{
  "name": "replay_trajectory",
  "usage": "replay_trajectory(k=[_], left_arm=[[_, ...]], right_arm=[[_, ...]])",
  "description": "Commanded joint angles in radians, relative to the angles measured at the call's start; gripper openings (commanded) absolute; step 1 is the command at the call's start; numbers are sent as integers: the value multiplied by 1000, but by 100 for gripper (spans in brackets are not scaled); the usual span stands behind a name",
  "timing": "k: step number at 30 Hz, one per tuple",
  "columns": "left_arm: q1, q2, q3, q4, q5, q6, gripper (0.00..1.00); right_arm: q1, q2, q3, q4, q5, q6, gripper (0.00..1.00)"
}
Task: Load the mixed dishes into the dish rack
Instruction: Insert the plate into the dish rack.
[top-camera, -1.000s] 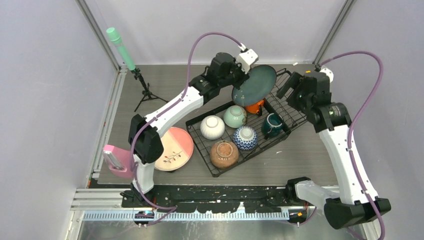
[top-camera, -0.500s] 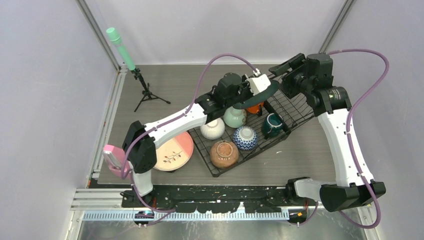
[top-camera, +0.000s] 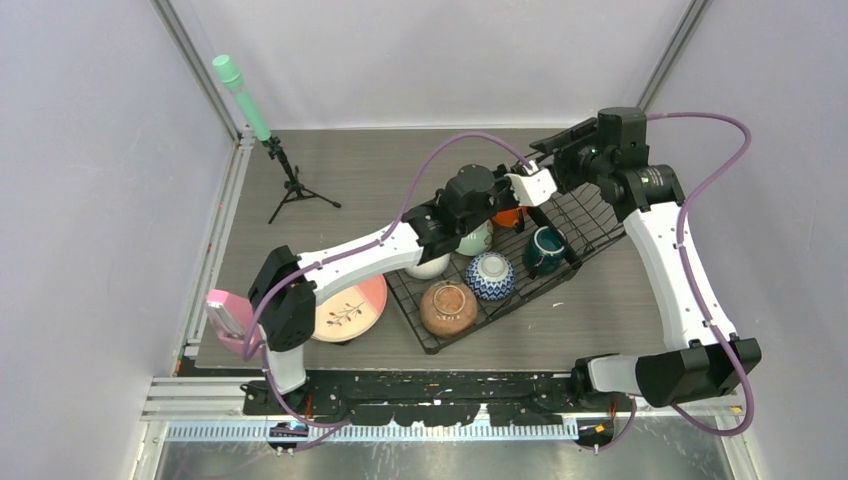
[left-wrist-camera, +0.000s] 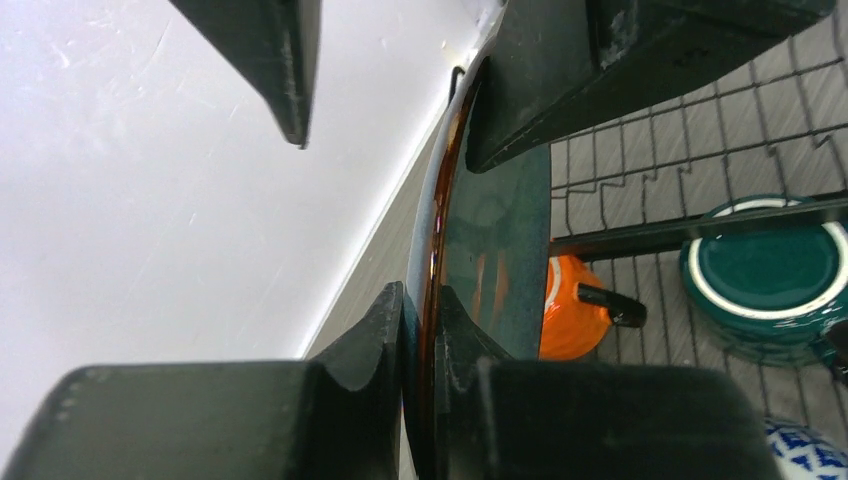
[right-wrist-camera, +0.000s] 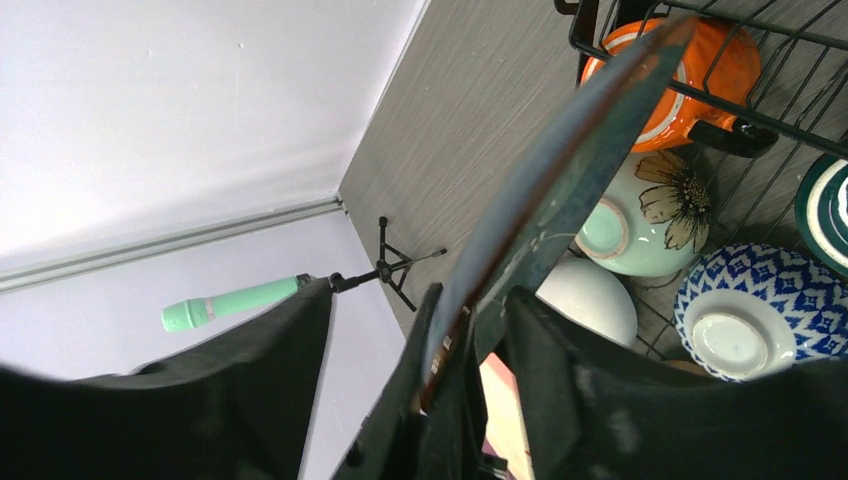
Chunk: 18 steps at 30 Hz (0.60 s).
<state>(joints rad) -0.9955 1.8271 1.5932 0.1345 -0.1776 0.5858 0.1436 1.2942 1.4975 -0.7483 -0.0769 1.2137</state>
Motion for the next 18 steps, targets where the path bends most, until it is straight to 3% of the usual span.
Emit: replay_trajectory(k=[1,4,13,18], left_arm=[[-13,-133,6,264,-31,61,0],[-17,-140,-14,305,-40,80,0],[-53,-128,-35,412,-82,183,0],[-62,-127,-43,418,-107,206,0]], right_arm=[[-3,24,11,81,-34,33,55],[-3,23,-13,98,-51,42,49],[0,17,-71,116,-82,59,47],[1,3,-82,147,-71,63,22]])
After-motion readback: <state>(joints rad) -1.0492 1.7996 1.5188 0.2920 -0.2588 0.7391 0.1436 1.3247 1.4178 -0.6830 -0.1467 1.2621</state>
